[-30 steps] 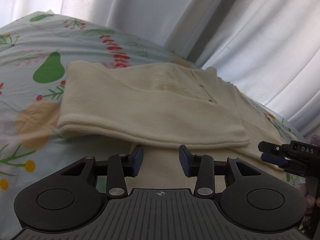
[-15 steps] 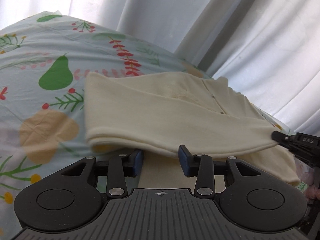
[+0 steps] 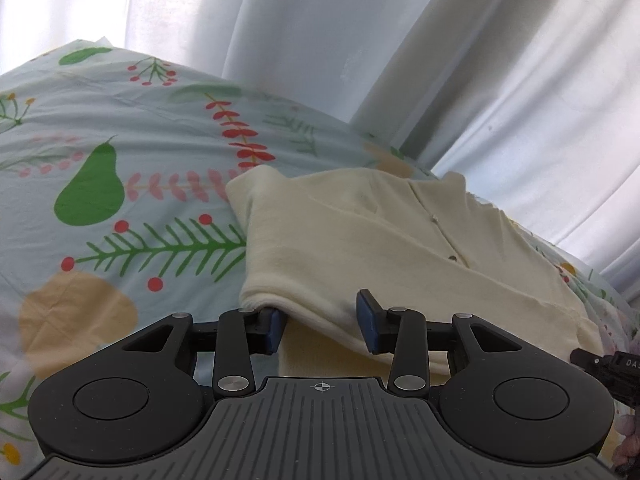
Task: Fold small clothes
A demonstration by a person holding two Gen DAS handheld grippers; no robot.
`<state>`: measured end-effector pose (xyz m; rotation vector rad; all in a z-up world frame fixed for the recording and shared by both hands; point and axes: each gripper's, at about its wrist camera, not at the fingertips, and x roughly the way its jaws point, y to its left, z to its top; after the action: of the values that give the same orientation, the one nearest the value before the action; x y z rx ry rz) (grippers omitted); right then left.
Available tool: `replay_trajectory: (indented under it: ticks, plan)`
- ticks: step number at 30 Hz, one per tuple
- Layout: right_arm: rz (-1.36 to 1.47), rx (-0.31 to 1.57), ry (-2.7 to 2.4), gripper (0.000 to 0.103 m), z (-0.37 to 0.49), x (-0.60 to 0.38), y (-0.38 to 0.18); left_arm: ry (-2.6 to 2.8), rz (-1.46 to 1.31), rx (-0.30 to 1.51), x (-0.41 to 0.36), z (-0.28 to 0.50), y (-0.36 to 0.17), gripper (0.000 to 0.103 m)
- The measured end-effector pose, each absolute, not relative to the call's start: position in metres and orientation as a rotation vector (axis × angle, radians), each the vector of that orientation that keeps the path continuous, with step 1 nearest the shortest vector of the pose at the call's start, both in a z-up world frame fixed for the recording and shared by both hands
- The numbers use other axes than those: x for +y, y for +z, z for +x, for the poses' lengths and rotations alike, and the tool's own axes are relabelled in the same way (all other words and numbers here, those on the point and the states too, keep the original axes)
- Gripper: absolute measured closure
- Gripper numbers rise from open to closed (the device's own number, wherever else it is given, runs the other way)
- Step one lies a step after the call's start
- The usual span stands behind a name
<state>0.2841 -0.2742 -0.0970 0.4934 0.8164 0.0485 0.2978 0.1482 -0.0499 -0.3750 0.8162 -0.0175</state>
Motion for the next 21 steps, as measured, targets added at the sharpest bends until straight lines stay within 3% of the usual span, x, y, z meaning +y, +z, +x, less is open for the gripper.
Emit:
replay_trajectory:
  ticks: [1, 4, 5, 6, 12, 16, 18, 20, 21]
  plan:
    - [0.522, 0.813, 0.062, 0.081, 0.287, -0.274, -0.100, -0.020, -0.369, 0.818, 0.147, 0.299, -0.050, 0.062]
    - [0.520, 0.798, 0.069, 0.082, 0.297, -0.269, -0.104, -0.025, -0.339, 0.815, 0.143, 0.302, -0.050, 0.062]
    - [0.487, 0.793, 0.064, 0.085, 0.299, -0.265, -0.103, -0.024, -0.332, 0.813, 0.141, 0.303, -0.049, 0.062]
    - [0.437, 0.786, 0.047, 0.097, 0.301, -0.260, -0.100, -0.024, -0.328, 0.807, 0.140, 0.305, -0.048, 0.062]
    - [0.167, 0.625, -0.162, 0.097, 0.290, -0.251, -0.076, -0.100, -0.327, 0.809, 0.126, 0.317, -0.051, 0.059]
    - [0.187, 0.748, -0.161, 0.095, 0.292, -0.265, -0.092, -0.105, -0.321, 0.835, 0.122, 0.310, -0.057, 0.056]
    - [0.292, 0.753, -0.147, 0.089, 0.279, -0.279, -0.088, -0.116, -0.343, 0.858, 0.126, 0.302, -0.055, 0.054]
    - [0.436, 0.757, -0.109, 0.067, 0.261, -0.293, -0.083, -0.148, -0.392, 0.881, 0.133, 0.293, -0.051, 0.054]
    - [0.551, 0.759, -0.057, 0.062, 0.249, -0.299, -0.083, -0.169, -0.416, 0.888, 0.135, 0.289, -0.049, 0.054]
